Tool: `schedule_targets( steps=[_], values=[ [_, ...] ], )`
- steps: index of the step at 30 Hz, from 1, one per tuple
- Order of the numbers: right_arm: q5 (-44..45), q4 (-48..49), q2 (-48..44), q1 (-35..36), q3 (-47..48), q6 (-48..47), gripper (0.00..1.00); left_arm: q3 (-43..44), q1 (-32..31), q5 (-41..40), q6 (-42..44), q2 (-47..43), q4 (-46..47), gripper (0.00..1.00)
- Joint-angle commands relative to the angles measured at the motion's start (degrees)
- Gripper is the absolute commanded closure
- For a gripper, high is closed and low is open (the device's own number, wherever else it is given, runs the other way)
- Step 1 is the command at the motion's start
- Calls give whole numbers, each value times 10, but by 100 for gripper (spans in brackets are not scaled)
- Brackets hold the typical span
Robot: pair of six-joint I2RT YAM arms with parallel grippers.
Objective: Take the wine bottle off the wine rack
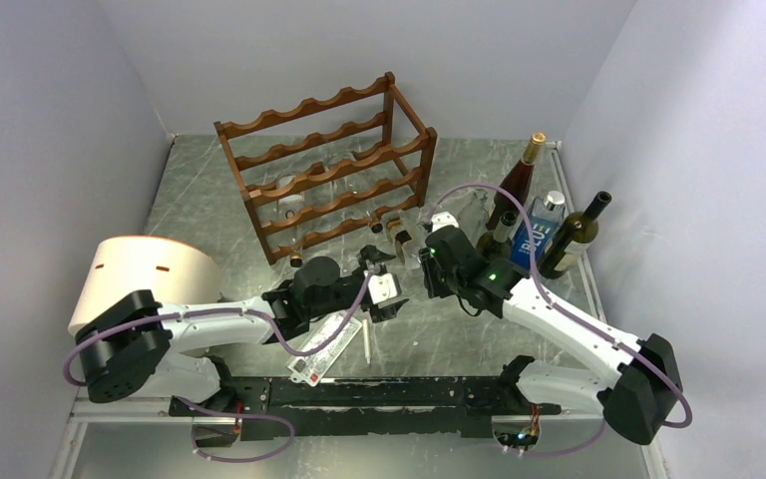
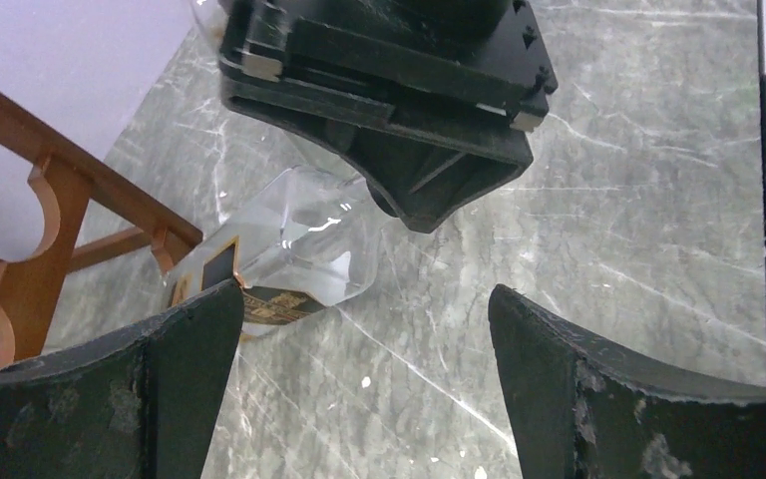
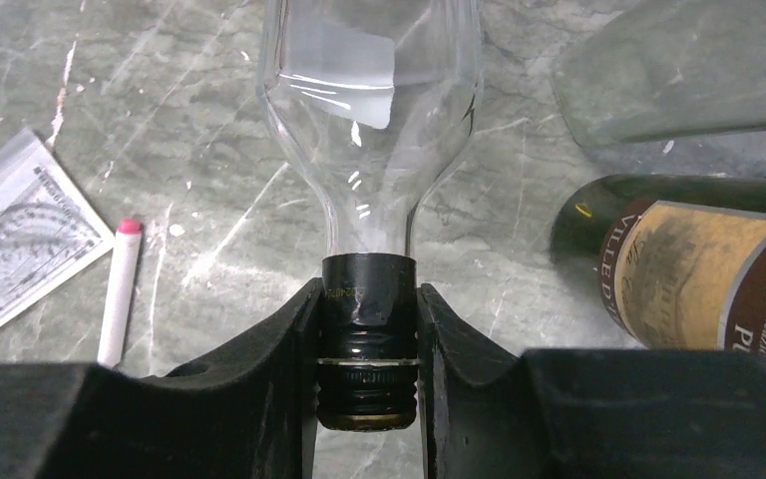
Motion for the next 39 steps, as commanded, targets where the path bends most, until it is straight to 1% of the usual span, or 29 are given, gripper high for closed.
schedule_targets(
  steps=[1, 5, 7, 9, 12, 17, 20, 24, 25, 26, 27, 30, 31, 36, 37, 39],
  values=[
    [-22, -17, -31, 4, 37, 7, 100, 27, -11, -4, 66, 23, 36, 5],
    [-25, -41, -41, 4, 63, 14, 100, 44, -25, 2, 111, 51, 33, 4],
    [-25, -56, -39, 4, 78, 14, 100, 50, -28, -11, 142, 74, 45, 4],
    [-27, -64, -42, 4, 86, 13, 100, 49, -28, -34, 172, 97, 83, 4],
    [-29, -70, -49, 4, 91, 13, 100, 57, -30, -93, 230, 142, 141, 4],
    [-42, -80, -63, 4, 95, 18, 100, 75, -31, -132, 326, 206, 198, 4],
    [-41, -89, -71, 4, 101, 20, 100, 91, -30, -135, 348, 231, 208, 5],
    [-41, -99, -79, 4, 107, 21, 100, 113, -29, -122, 358, 248, 202, 5],
    [-42, -102, -81, 3, 109, 20, 100, 116, -29, -116, 356, 250, 203, 1],
    [-44, -104, -82, 4, 111, 20, 100, 119, -29, -112, 354, 251, 202, 4],
    [-46, -106, -85, 3, 111, 20, 100, 122, -29, -109, 352, 251, 200, 9],
    [-51, -110, -93, 4, 112, 17, 100, 122, -30, -106, 342, 248, 200, 37],
    [-53, -110, -96, 4, 112, 16, 100, 123, -30, -103, 335, 245, 198, 42],
    [-59, -110, -101, 4, 131, 11, 100, 119, -31, -92, 281, 214, 176, 65],
    [-59, -110, -103, 4, 132, 10, 89, 118, -31, -88, 263, 205, 169, 69],
    [-54, -107, -108, 4, 139, 9, 60, 118, -32, -76, 215, 187, 151, 77]
  ],
)
